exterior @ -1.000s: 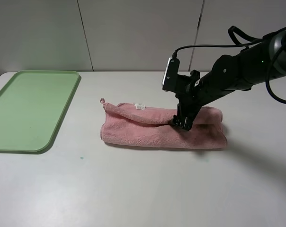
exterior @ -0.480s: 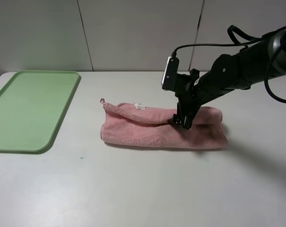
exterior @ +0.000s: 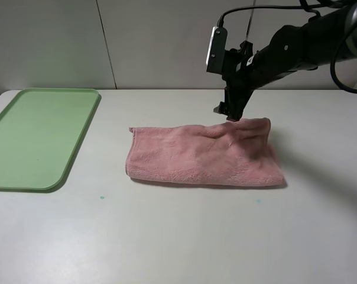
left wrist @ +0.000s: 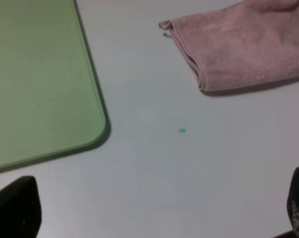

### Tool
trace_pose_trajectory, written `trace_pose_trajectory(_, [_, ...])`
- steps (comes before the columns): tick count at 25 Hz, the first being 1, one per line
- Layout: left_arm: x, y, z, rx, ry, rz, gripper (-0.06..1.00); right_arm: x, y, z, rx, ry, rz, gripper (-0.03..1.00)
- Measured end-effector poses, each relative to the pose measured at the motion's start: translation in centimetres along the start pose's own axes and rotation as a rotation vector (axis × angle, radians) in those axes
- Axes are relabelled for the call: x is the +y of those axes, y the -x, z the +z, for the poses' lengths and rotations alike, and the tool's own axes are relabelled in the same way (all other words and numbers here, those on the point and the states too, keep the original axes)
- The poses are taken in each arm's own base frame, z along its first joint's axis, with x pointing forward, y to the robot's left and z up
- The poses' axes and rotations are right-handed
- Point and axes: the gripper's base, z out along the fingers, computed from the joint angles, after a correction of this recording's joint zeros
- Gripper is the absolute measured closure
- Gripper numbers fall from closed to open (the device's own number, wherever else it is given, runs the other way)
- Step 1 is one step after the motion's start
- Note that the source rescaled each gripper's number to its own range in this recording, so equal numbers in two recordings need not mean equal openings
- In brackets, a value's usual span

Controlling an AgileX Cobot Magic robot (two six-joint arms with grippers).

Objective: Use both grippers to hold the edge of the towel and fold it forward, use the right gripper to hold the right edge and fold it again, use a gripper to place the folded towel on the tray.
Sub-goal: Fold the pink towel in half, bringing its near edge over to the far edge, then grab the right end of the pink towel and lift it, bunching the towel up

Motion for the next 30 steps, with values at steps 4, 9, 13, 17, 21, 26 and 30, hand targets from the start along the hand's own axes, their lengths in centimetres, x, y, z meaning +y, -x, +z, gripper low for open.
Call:
trace_pose_trajectory(4, [0.0, 0.0, 0.0, 0.0, 0.0, 0.0, -0.05, -0.4, -0.3, -0.1, 0.013, 0.009, 0.081, -0.03])
trace_pose_trajectory(9, [0.0, 0.0, 0.0, 0.0, 0.0, 0.0, -0.05, -0.7, -2.2, -0.6, 0.076, 0.068, 0.399, -0.03])
trace_pose_trajectory(13, [0.0, 0.0, 0.0, 0.0, 0.0, 0.0, -0.05, -1.5, -3.9, -2.2, 0.144, 0.079, 0.721, -0.03])
trace_pose_trajectory(17, [0.0, 0.0, 0.0, 0.0, 0.0, 0.0, -0.05, -1.9, -5.5, -4.2, 0.253, 0.084, 1.001, -0.03])
trace_pose_trajectory(21, [0.0, 0.0, 0.0, 0.0, 0.0, 0.0, -0.05, -0.7, -7.2, -4.9, 0.416, 0.138, 1.208, -0.03])
trace_pose_trajectory(26, [0.0, 0.0, 0.0, 0.0, 0.0, 0.0, -0.06, 2.3, -8.4, -4.6, 0.528, 0.197, 1.291, -0.03])
trace_pose_trajectory(30, [0.0, 0.0, 0.0, 0.0, 0.0, 0.0, -0.06, 4.4, -9.0, -4.1, 0.539, 0.22, 1.335, -0.03])
